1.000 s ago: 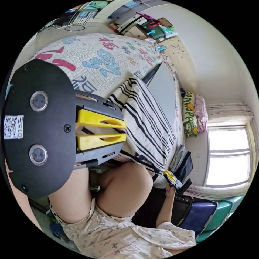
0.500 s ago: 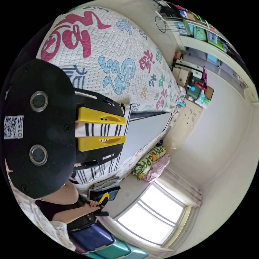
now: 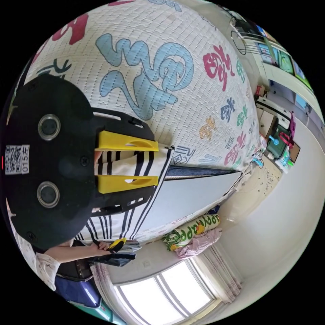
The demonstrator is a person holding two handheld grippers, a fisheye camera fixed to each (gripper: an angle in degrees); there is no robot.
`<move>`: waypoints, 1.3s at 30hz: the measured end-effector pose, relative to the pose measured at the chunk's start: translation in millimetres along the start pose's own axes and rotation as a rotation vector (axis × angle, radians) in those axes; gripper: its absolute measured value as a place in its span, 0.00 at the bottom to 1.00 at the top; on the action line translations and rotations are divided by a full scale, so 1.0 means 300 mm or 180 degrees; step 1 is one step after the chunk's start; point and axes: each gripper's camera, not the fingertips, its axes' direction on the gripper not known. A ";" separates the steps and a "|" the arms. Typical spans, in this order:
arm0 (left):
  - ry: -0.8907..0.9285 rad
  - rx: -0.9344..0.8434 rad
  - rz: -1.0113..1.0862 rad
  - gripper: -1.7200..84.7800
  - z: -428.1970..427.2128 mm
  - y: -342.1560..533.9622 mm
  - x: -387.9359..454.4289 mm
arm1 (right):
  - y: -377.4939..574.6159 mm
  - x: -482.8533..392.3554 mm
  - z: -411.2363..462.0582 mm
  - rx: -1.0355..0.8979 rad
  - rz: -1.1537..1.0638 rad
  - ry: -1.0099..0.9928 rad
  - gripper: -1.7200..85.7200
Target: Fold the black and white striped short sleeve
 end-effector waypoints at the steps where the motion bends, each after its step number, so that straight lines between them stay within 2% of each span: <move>1: -0.0064 -0.0046 0.0076 0.14 0.016 -0.015 0.023 | -0.005 0.013 0.022 -0.0021 -0.0046 0.0023 0.13; 3: -0.0153 -0.0161 0.0215 0.14 0.044 -0.036 0.060 | -0.035 0.039 0.041 -0.0079 -0.0010 -0.0112 0.12; 8: -0.0194 -0.0278 0.0299 0.10 0.096 -0.067 0.105 | -0.084 0.098 0.033 0.0320 0.0072 -0.0448 0.07; 10: -0.0153 -0.0279 0.0308 0.07 0.102 -0.072 0.110 | -0.094 0.101 0.073 0.0167 -0.0071 -0.0500 0.05; 13: -0.0016 -0.0282 0.0421 0.03 0.094 -0.075 0.121 | -0.090 0.090 0.121 0.0030 -0.0158 -0.0334 0.03; 19: 0.0110 0.0028 0.0389 0.02 0.038 -0.063 0.149 | -0.022 0.079 0.111 0.0662 -0.0256 -0.0089 0.02; 23: 0.0056 0.0108 0.0363 0.02 0.040 -0.054 0.185 | 0.017 0.020 0.203 0.0603 -0.0455 0.0444 0.02; 28: -0.0062 0.0011 0.0376 0.02 0.061 -0.051 0.218 | 0.093 -0.008 0.291 0.0556 -0.0621 0.0783 0.03; 34: -0.0020 0.0043 0.0299 0.02 0.059 -0.033 0.247 | 0.212 0.092 0.347 0.0231 -0.0563 0.0603 0.07; 37: -0.0073 0.0009 0.0297 0.02 0.074 -0.026 0.262 | 0.256 0.145 0.423 -0.0092 -0.0483 0.0268 0.05; 39: -0.0105 -0.0026 0.0312 0.02 0.082 -0.026 0.270 | 0.296 0.149 0.466 -0.0137 -0.0531 0.0367 0.04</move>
